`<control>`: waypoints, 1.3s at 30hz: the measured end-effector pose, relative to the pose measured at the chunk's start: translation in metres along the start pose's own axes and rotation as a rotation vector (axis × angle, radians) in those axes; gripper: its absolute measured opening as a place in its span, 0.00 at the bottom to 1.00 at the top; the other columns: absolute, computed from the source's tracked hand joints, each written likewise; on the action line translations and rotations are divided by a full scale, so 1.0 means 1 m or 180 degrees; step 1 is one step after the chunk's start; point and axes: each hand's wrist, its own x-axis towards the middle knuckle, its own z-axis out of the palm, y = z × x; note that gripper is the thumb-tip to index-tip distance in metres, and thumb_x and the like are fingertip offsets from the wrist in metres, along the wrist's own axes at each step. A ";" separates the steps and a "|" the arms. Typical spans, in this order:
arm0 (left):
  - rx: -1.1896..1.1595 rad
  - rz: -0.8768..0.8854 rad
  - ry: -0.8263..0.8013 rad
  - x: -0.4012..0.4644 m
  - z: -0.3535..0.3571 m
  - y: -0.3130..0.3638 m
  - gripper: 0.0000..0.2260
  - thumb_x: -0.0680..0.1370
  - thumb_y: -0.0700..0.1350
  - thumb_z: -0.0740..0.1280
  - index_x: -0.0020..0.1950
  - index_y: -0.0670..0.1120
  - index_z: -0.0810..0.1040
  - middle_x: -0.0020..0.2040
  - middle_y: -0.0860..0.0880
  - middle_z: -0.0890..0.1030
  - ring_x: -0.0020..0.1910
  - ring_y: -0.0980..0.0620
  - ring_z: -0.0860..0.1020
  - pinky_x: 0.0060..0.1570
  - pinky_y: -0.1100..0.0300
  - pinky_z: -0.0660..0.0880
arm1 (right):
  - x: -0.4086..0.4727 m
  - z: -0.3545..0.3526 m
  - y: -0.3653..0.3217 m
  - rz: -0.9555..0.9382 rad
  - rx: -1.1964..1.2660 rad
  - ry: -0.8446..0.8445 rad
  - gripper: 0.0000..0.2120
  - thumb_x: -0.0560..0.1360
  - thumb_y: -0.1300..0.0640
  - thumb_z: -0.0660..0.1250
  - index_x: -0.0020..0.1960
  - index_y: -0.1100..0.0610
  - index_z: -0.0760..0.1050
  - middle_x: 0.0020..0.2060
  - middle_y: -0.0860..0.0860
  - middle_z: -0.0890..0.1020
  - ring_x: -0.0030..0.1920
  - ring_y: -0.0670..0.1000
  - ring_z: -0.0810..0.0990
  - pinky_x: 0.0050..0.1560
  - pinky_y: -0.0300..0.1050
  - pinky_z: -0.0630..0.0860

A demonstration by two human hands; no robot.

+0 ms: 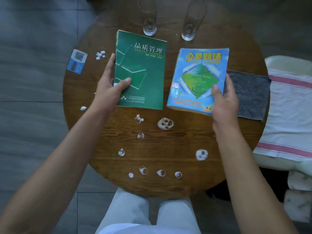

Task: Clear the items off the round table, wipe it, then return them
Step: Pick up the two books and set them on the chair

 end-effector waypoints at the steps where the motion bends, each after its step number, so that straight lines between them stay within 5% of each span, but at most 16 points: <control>1: -0.0011 0.0073 -0.0009 -0.013 0.002 0.000 0.37 0.80 0.34 0.68 0.83 0.58 0.58 0.79 0.51 0.68 0.67 0.47 0.80 0.61 0.45 0.81 | -0.012 -0.010 0.002 0.0113 0.0192 -0.0018 0.23 0.84 0.64 0.62 0.78 0.54 0.69 0.68 0.52 0.81 0.63 0.50 0.83 0.59 0.46 0.81; 6: -0.0301 0.0185 0.0040 -0.086 0.023 -0.003 0.36 0.81 0.33 0.67 0.82 0.59 0.59 0.78 0.51 0.70 0.66 0.47 0.81 0.59 0.47 0.82 | -0.063 -0.057 0.012 0.0198 0.0625 -0.0283 0.22 0.84 0.65 0.62 0.75 0.51 0.70 0.70 0.56 0.79 0.70 0.61 0.78 0.71 0.62 0.74; 12: -0.0587 0.0135 0.0212 -0.189 0.040 0.005 0.35 0.81 0.32 0.66 0.81 0.58 0.62 0.70 0.56 0.79 0.63 0.48 0.82 0.55 0.53 0.82 | -0.118 -0.121 -0.021 0.0163 0.0807 -0.0320 0.21 0.84 0.66 0.62 0.75 0.53 0.69 0.69 0.55 0.80 0.64 0.51 0.82 0.64 0.48 0.80; 16: -0.0648 0.0253 0.0173 -0.242 0.031 0.020 0.34 0.81 0.32 0.65 0.81 0.59 0.63 0.73 0.56 0.77 0.66 0.47 0.80 0.59 0.50 0.81 | -0.159 -0.142 -0.046 -0.0051 0.0804 -0.0189 0.22 0.83 0.64 0.64 0.76 0.55 0.70 0.65 0.53 0.82 0.61 0.50 0.82 0.62 0.48 0.80; 21: -0.0744 0.0342 0.0002 -0.275 0.021 0.032 0.33 0.80 0.35 0.68 0.79 0.62 0.66 0.75 0.51 0.75 0.66 0.45 0.81 0.59 0.47 0.82 | -0.222 -0.162 -0.074 -0.0359 0.0844 -0.0076 0.20 0.84 0.63 0.63 0.76 0.53 0.71 0.54 0.40 0.87 0.56 0.44 0.85 0.55 0.40 0.81; 29: -0.0744 0.0523 -0.0547 -0.309 0.016 0.057 0.33 0.79 0.35 0.66 0.78 0.65 0.67 0.72 0.55 0.78 0.64 0.44 0.82 0.58 0.44 0.81 | -0.310 -0.198 -0.090 -0.0647 0.1116 0.0395 0.21 0.84 0.64 0.63 0.75 0.51 0.72 0.65 0.49 0.84 0.61 0.50 0.84 0.57 0.44 0.82; 39: -0.0734 0.0668 -0.1219 -0.352 0.089 0.096 0.34 0.78 0.35 0.67 0.76 0.67 0.69 0.66 0.57 0.82 0.54 0.47 0.86 0.47 0.49 0.85 | -0.372 -0.267 -0.107 -0.0988 0.1332 0.0988 0.21 0.84 0.62 0.63 0.66 0.38 0.78 0.62 0.49 0.85 0.59 0.51 0.85 0.58 0.48 0.83</control>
